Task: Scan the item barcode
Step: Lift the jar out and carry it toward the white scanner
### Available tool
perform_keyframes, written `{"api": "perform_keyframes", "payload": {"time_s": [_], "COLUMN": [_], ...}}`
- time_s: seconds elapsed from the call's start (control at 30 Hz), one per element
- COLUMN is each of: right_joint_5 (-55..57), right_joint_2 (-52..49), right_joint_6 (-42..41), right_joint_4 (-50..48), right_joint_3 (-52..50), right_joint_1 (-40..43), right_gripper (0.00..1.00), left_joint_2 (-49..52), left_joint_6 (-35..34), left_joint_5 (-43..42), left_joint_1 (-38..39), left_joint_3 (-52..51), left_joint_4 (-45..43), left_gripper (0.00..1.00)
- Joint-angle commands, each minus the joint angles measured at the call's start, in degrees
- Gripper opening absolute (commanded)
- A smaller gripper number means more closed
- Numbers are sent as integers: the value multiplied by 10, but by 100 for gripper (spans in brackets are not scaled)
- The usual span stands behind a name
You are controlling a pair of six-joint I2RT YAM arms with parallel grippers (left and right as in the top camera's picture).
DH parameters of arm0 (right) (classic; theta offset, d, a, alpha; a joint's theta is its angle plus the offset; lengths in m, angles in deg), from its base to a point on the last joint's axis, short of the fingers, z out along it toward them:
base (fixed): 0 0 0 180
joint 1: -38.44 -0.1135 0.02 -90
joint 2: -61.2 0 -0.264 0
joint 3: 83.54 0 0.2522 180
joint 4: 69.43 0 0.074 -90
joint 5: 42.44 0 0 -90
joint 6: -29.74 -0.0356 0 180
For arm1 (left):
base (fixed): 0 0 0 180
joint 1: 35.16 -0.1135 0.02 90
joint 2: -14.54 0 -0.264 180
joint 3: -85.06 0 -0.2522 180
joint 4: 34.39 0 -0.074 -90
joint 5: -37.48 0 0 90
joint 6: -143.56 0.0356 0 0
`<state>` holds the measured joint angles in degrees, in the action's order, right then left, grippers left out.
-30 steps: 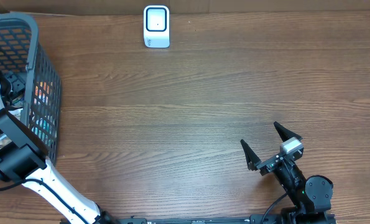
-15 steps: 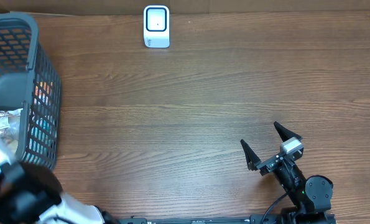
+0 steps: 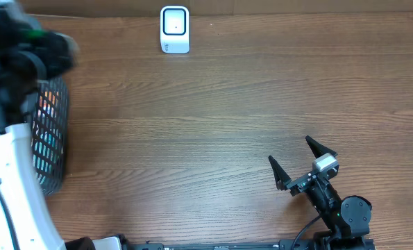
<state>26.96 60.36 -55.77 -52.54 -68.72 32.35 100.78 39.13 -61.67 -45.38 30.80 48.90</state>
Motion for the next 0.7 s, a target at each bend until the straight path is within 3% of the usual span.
{"api": "perform_keyframes", "payload": {"time_s": [0.0,0.3,0.67], "right_joint_5": [0,0,0], "right_joint_2": [7,7,7], "right_joint_6": [-2,-2,-2], "right_joint_4": [-1,-1,-1], "right_joint_3": [-6,-6,-6], "right_joint_1": [-3,-3,-3], "right_gripper": [100,100,100], "left_joint_2": [36,210,402], "left_joint_6": [9,24,20], "left_joint_5": [4,55,58], "left_joint_1": [89,270,365], "left_joint_3": [5,5,5], "left_joint_4": [25,56,-7], "left_gripper": [61,64,64]}}
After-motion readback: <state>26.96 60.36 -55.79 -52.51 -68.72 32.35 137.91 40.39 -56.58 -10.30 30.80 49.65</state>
